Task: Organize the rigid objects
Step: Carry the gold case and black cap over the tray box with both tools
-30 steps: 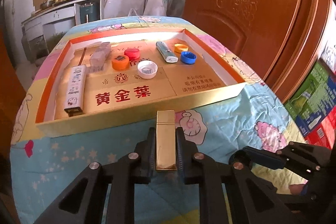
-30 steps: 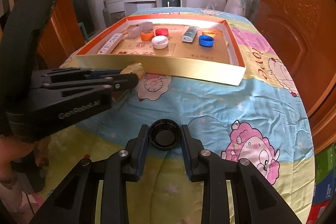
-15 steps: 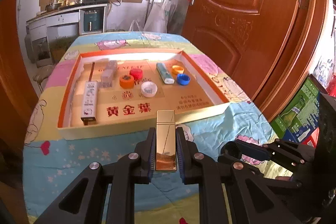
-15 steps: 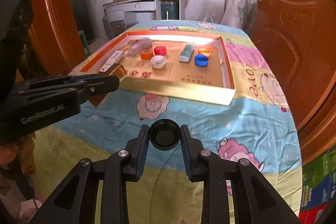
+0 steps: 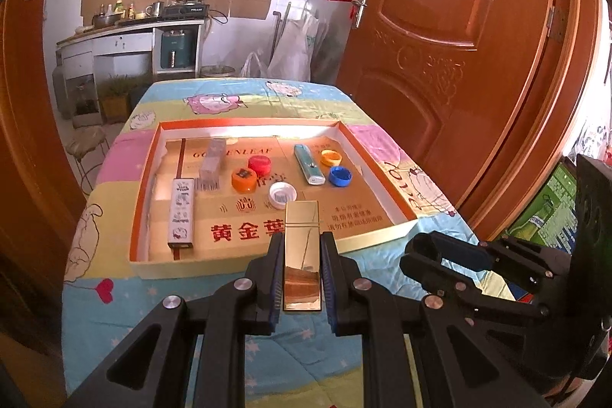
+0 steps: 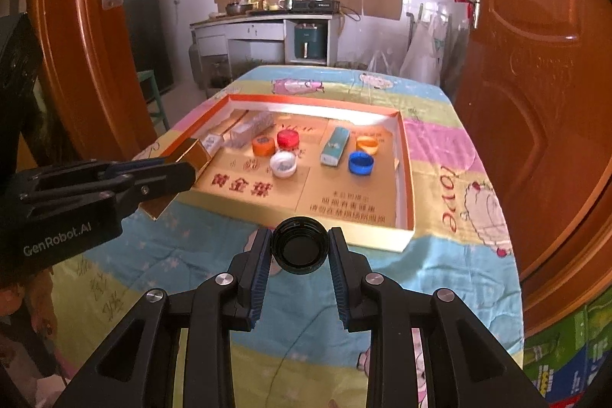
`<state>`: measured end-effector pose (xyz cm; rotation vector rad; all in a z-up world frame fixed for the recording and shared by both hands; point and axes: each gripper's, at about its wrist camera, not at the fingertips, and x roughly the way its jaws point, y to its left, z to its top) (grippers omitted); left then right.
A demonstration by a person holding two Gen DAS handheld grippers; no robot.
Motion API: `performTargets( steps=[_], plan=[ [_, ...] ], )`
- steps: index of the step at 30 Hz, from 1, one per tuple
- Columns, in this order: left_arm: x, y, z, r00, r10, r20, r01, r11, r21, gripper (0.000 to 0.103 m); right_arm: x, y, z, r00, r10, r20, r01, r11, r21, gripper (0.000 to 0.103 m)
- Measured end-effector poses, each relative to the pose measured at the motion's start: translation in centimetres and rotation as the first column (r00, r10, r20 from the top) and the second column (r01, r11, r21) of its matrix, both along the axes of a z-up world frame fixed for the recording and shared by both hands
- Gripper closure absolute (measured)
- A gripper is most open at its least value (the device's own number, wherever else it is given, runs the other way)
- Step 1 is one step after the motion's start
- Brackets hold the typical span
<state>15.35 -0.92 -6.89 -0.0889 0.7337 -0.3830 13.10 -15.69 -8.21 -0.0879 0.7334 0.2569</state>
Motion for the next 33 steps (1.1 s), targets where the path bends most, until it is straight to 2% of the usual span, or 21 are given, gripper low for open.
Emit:
performTargets(
  steps=[25, 33],
  plan=[
    [3.6, 0.7, 0.0, 0.999, 0.049, -0.014, -0.049, 0.999, -0.002, 0.085, 3.0, 0.3, 0.4, 1.0, 0.014, 0.003, -0.014, 1.0, -0.001, 0.073],
    [5.7, 1.3, -0.4, 0.997, 0.069, -0.033, -0.069, 0.998, -0.002, 0.085, 5.3, 0.3, 0.6, 1.0, 0.021, 0.0, -0.021, 1.0, -0.002, 0.073]
  ],
)
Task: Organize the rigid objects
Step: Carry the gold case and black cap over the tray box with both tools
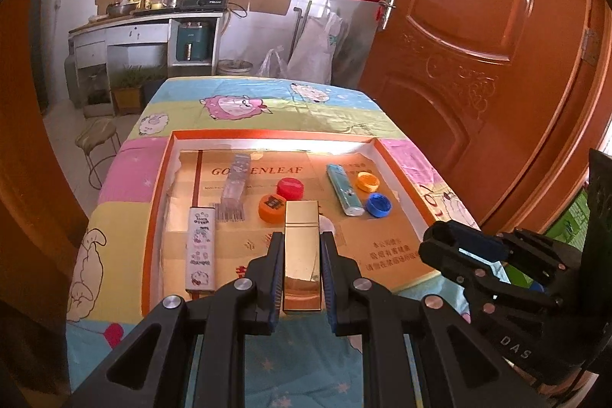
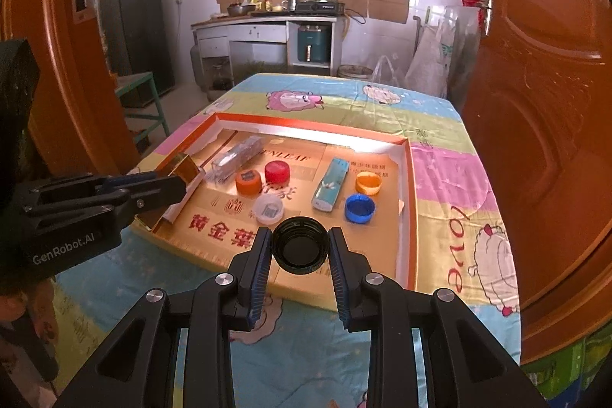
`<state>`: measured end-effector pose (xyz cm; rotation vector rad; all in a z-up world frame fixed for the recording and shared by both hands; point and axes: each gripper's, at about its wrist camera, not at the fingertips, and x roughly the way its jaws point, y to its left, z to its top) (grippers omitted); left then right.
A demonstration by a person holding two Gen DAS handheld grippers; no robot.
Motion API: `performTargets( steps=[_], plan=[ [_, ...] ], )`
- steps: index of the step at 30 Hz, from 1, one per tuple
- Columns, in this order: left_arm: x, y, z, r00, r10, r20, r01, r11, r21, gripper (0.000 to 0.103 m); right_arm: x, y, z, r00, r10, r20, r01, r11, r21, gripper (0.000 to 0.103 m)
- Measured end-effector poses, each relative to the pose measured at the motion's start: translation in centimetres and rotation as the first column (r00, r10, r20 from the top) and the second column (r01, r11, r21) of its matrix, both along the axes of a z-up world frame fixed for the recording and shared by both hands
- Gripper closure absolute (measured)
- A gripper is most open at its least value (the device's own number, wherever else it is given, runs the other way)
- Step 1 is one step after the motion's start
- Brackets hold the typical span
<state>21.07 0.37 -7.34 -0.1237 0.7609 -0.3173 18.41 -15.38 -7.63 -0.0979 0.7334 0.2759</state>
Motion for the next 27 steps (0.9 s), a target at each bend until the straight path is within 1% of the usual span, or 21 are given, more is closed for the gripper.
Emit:
performTargets(
  steps=[7, 14, 23, 27],
  plan=[
    [2.6, 1.5, -0.1, 0.999, 0.043, -0.011, -0.043, 0.999, 0.001, 0.085, 2.8, 0.2, -0.1, 1.0, 0.019, -0.006, -0.019, 1.0, -0.004, 0.073],
    [6.0, 3.1, -0.4, 0.995, 0.092, -0.029, -0.092, 0.996, 0.019, 0.085, 6.1, 0.4, -0.1, 0.999, 0.044, -0.024, -0.044, 0.999, 0.016, 0.073],
    [10.1, 3.7, -1.3, 0.992, 0.117, -0.057, -0.112, 0.991, 0.072, 0.085, 10.9, 1.0, 0.0, 0.996, 0.084, -0.037, -0.084, 0.996, -0.013, 0.073],
    [11.6, 4.0, -1.6, 0.99, 0.125, -0.069, -0.118, 0.989, 0.091, 0.085, 13.1, 1.0, -0.5, 0.991, 0.111, -0.07, -0.111, 0.994, 0.006, 0.073]
  ],
)
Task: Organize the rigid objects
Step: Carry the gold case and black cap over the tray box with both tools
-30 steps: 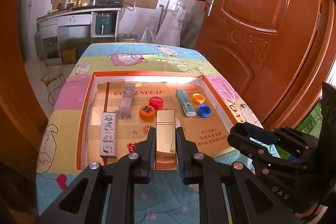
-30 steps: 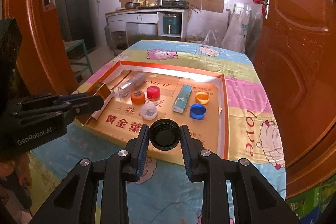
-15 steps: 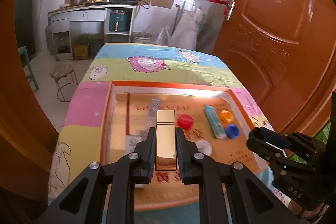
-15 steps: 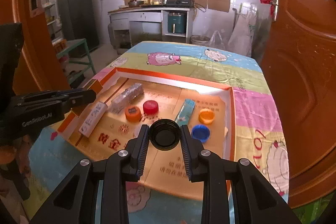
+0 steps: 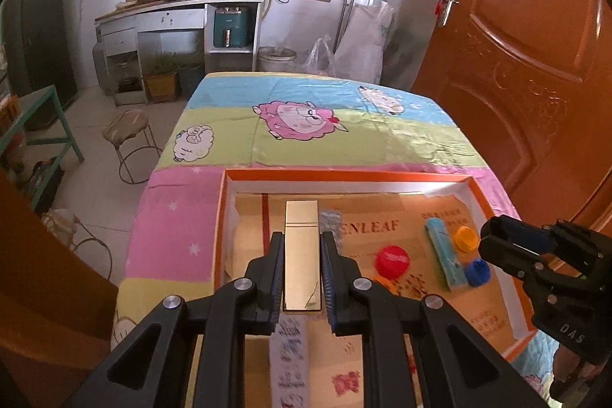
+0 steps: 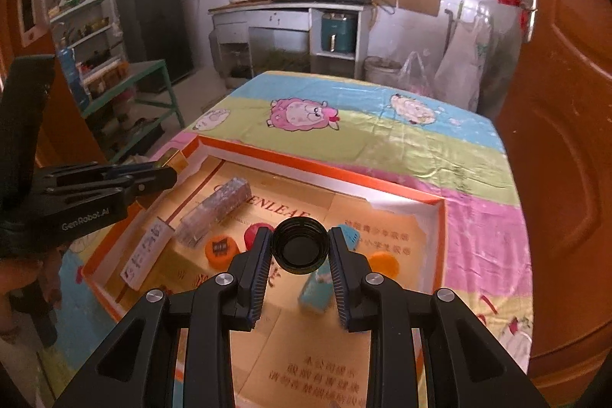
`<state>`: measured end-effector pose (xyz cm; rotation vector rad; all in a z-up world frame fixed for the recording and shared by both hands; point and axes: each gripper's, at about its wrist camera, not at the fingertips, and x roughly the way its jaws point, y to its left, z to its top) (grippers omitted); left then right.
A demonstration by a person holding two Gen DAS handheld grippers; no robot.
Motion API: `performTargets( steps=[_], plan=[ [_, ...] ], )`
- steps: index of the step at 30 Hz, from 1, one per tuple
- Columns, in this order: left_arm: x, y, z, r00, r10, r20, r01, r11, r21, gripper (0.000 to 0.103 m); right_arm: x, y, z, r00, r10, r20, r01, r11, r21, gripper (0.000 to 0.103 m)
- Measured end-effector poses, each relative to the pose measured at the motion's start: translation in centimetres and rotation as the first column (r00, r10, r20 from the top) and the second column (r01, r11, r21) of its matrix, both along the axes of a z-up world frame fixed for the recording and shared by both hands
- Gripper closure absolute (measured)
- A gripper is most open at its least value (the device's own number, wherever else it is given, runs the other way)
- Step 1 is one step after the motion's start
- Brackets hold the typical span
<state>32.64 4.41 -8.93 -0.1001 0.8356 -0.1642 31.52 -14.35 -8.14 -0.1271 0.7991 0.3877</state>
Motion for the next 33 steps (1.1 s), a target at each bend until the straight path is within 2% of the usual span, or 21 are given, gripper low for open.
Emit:
performTargets(
  steps=[8, 20, 33],
  plan=[
    [2.5, 0.8, -0.7, 0.999, 0.013, -0.04, -0.012, 1.0, 0.019, 0.085, 3.3, 0.8, -1.1, 1.0, 0.007, -0.029, -0.008, 1.0, -0.027, 0.073],
    [5.3, 0.9, -2.6, 0.994, 0.015, -0.112, -0.008, 0.998, 0.057, 0.085, 8.8, 1.5, -3.2, 0.988, -0.012, -0.153, 0.017, 0.999, 0.031, 0.073],
    [6.3, 0.9, -4.2, 0.987, 0.013, -0.159, 0.001, 0.996, 0.087, 0.085, 11.1, 3.0, -5.4, 0.979, -0.023, -0.204, 0.017, 0.999, -0.031, 0.073]
  ],
)
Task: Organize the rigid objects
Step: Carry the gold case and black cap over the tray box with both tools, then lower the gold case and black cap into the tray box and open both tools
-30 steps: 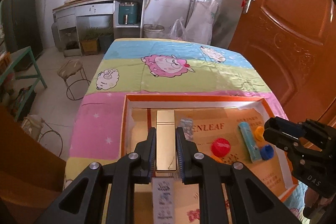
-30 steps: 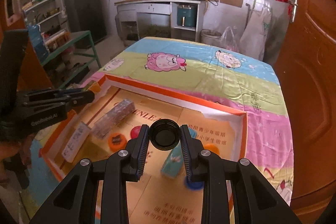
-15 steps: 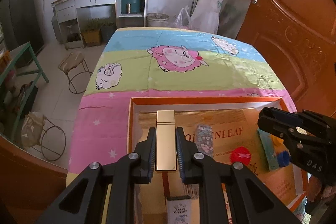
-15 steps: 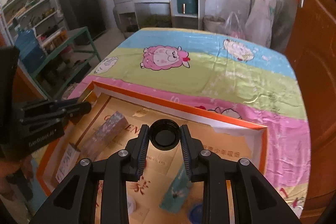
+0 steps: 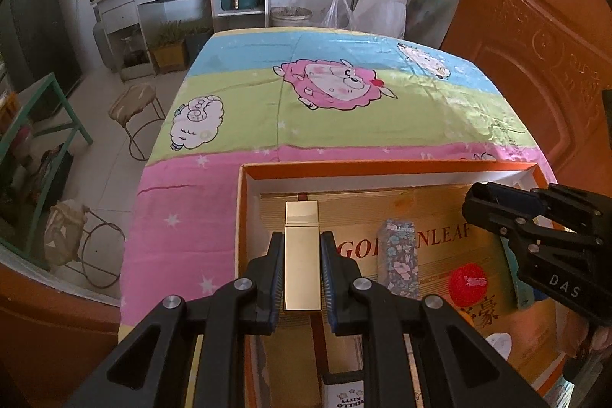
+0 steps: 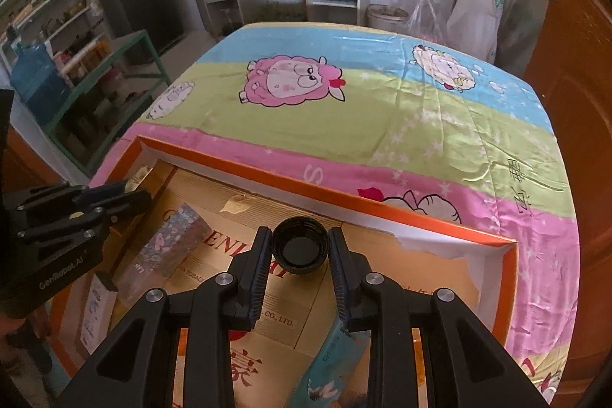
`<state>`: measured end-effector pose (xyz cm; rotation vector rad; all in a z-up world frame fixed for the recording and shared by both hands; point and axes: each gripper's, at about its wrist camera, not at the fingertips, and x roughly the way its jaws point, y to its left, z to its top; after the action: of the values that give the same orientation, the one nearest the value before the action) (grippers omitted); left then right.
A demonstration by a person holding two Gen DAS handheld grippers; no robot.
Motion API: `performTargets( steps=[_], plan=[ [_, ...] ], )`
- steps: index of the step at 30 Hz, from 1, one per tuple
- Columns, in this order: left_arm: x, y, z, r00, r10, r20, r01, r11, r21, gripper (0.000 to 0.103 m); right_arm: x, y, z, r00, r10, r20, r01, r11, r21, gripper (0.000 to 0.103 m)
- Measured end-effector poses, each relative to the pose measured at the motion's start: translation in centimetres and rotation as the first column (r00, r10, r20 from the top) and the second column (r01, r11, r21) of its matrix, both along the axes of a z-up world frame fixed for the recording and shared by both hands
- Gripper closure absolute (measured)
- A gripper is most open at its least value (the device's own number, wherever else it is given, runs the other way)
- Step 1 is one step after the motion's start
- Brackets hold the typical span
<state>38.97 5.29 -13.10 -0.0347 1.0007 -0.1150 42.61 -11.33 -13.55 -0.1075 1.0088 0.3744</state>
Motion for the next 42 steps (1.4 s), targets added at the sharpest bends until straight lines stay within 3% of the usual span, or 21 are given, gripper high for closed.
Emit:
performTargets(
  steps=[23, 31, 42],
  plan=[
    [0.3, -0.4, -0.5, 1.0, -0.023, -0.004, 0.023, 1.0, -0.001, 0.084, 0.2, 1.0, -1.2, 1.0, 0.012, 0.01, -0.011, 0.998, -0.068, 0.072],
    [0.0, -0.6, -0.2, 0.999, -0.029, 0.022, 0.029, 1.0, -0.01, 0.068, 0.0, 0.9, -1.1, 1.0, 0.015, 0.002, -0.015, 0.999, -0.031, 0.069],
    [-0.1, -0.5, 0.2, 0.999, -0.013, 0.038, 0.014, 1.0, -0.014, 0.067, -0.5, 0.7, -0.5, 0.999, 0.0, 0.035, 0.002, 0.999, -0.045, 0.069]
  ],
)
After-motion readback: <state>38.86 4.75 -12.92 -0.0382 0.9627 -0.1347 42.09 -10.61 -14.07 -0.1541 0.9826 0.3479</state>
